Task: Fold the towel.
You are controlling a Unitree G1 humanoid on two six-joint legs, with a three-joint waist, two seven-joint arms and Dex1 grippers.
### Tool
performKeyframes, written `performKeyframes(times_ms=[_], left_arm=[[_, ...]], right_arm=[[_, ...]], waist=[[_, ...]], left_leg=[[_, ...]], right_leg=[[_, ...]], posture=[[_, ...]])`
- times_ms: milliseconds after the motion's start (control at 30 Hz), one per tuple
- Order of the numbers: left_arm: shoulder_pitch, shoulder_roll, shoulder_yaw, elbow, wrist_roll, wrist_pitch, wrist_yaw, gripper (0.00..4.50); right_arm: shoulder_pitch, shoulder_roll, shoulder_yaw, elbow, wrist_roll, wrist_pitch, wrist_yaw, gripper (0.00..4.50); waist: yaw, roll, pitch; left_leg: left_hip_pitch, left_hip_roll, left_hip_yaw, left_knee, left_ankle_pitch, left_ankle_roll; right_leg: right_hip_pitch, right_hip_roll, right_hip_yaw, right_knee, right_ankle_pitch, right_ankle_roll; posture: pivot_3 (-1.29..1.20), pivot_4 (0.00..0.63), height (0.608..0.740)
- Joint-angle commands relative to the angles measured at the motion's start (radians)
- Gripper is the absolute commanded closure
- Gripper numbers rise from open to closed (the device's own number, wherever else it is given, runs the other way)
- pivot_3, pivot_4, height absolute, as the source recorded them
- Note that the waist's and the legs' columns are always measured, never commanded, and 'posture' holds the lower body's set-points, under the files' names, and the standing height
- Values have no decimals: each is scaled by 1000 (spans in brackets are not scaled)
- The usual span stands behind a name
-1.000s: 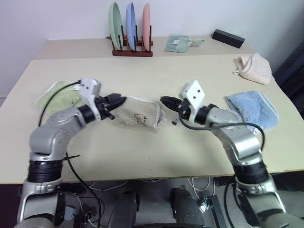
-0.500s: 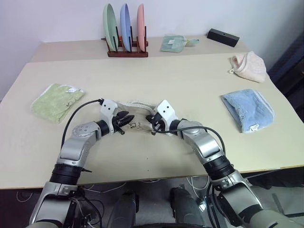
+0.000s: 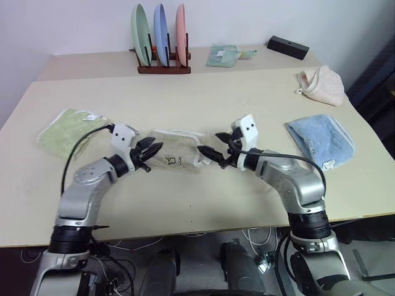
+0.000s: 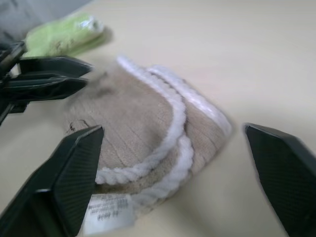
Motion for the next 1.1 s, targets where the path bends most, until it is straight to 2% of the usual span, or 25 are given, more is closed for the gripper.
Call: performKeyframes(times_ms=[33,200,367,467,667,700,800,967,1100], left_arm=[[31,46,19,-73,-11,-43,-69,3068],[90,112,7,-115,-28,-50,-182,3068],[122,112,10,-163,-51,-21,-196,3068],[137,104,7,-177,-39,-22,-177,3068],[152,90,20,-196,-51,-10,-139,3068],[154,88,20,-198,-49,-9,-134,3068],[143,76,18,-190,-38,-12,-110,3068],[99,35,-8,-168,-26,-17,-73,3068],[34,-5,-72,-112,-1,-30,-78,3068]], right_arm=[[-13,67,-61,-22,71,139,-93,102],[-46,123,-27,94,46,145,-144,102],[-98,185,-4,179,66,116,-142,102],[-119,212,3,229,56,85,-147,939],[-130,236,-30,219,90,72,-156,4178],[-128,231,-36,206,95,69,-157,4466],[-129,201,-95,130,122,38,-162,4466],[-162,91,-317,-25,211,29,-247,4466],[-153,-79,-534,-88,261,76,-337,4466]], waist=[[0,0,0],[-1,1,1],[-2,1,1],[-3,1,1],[-1,1,1],[-1,1,1],[-1,2,1],[7,1,1],[13,2,1]], left_leg=[[0,0,0,0,0,0],[0,0,1,0,0,0],[0,1,1,0,0,0],[0,1,1,-1,0,0],[-1,1,1,-1,0,0],[-1,1,1,-1,0,0],[-1,1,1,-1,0,0],[-2,1,0,0,0,0],[-2,1,0,0,0,0]], right_leg=[[0,0,0,0,0,0],[0,0,0,0,0,0],[-1,0,0,0,0,0],[-1,1,0,0,0,0],[-1,1,0,0,0,0],[-1,1,0,0,0,0],[-1,1,0,0,0,0],[-1,1,0,-1,0,0],[-1,1,0,-1,0,0]], posture=[[0,150,740],[0,150,740],[0,150,740],[0,150,740],[0,150,740],[0,150,740],[0,150,740],[0,150,740],[0,150,740]])
